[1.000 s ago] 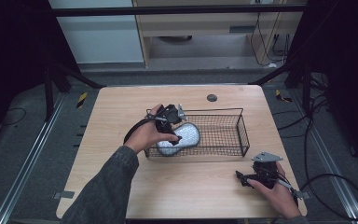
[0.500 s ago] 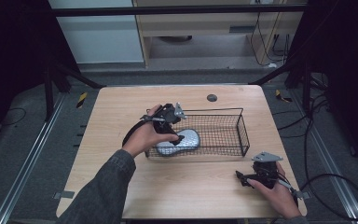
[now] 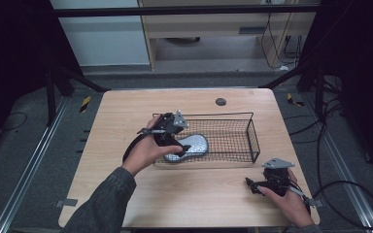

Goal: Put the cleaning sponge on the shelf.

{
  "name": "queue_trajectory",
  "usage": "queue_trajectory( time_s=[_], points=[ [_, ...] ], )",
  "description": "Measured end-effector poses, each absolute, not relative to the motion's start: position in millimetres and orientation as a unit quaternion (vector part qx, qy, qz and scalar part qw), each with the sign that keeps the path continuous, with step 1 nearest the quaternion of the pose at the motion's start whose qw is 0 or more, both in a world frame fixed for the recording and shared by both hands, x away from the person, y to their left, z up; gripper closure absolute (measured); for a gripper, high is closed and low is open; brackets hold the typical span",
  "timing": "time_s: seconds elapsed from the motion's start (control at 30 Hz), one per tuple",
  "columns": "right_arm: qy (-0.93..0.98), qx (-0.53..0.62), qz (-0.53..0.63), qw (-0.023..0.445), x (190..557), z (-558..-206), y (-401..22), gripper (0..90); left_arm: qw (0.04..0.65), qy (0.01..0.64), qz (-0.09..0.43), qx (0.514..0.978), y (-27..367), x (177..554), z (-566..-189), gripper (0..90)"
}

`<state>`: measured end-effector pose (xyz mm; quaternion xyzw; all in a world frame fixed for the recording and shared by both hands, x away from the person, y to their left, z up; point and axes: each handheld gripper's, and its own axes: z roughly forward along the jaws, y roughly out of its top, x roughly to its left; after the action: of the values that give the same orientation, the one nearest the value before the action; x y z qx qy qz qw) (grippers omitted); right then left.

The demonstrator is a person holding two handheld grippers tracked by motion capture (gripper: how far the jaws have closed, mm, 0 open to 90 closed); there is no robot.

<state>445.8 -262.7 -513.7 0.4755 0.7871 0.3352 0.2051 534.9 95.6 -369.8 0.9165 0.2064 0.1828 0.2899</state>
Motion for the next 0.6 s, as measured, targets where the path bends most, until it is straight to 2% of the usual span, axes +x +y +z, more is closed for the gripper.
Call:
queue_trajectory(
  time_s=[0.6],
  points=[
    [0.787, 0.476, 0.335, 0.205, 446, -514, -263, 0.4, 0.302, 0.235, 0.185, 0.905, 123, 514, -365, 5.6]
  ],
)
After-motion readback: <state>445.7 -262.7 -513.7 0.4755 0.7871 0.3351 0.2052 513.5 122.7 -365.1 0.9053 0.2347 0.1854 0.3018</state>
